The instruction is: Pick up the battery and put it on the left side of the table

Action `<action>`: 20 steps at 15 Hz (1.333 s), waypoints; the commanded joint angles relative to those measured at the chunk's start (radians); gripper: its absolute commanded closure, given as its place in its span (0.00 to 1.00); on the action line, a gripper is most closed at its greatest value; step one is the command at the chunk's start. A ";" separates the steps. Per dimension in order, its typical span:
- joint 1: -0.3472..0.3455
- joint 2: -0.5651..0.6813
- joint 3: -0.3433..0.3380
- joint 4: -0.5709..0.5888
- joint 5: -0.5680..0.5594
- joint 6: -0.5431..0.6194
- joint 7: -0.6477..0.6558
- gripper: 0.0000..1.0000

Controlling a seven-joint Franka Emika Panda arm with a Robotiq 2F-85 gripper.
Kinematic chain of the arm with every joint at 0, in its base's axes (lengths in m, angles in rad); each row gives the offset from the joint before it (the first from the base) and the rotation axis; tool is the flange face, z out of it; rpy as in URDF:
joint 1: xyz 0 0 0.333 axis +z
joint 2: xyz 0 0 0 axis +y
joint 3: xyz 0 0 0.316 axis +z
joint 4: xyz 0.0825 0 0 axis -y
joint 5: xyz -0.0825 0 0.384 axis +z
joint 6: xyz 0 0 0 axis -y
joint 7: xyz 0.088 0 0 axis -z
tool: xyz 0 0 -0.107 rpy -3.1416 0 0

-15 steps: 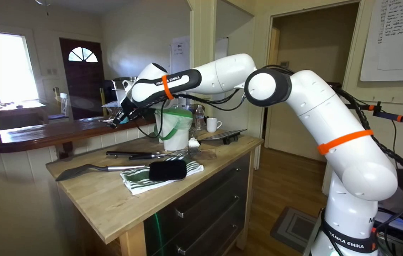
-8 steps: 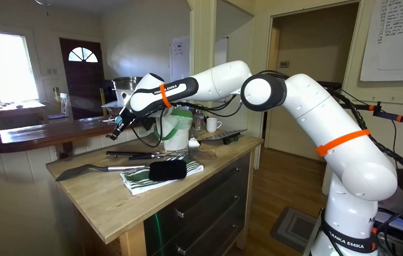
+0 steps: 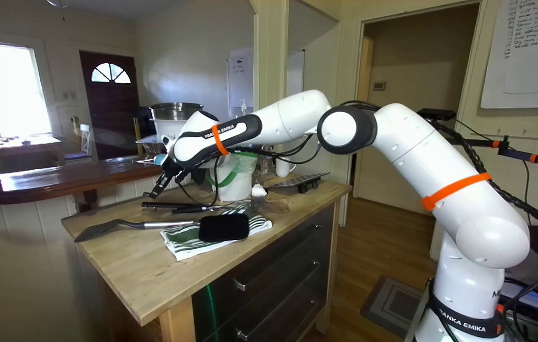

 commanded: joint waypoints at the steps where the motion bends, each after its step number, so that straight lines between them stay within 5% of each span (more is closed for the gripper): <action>1: -0.006 0.034 0.003 -0.006 -0.007 0.037 -0.038 0.96; 2: -0.006 0.037 0.002 -0.008 -0.006 0.036 -0.046 0.96; 3: -0.001 0.018 -0.002 -0.002 -0.001 0.009 -0.027 0.83; 6: -0.001 0.028 -0.002 -0.002 -0.001 0.010 -0.040 0.83; 7: -0.001 0.029 -0.002 -0.002 -0.001 0.010 -0.041 0.96; 20: -0.018 0.083 0.025 -0.010 -0.032 -0.025 -0.047 0.96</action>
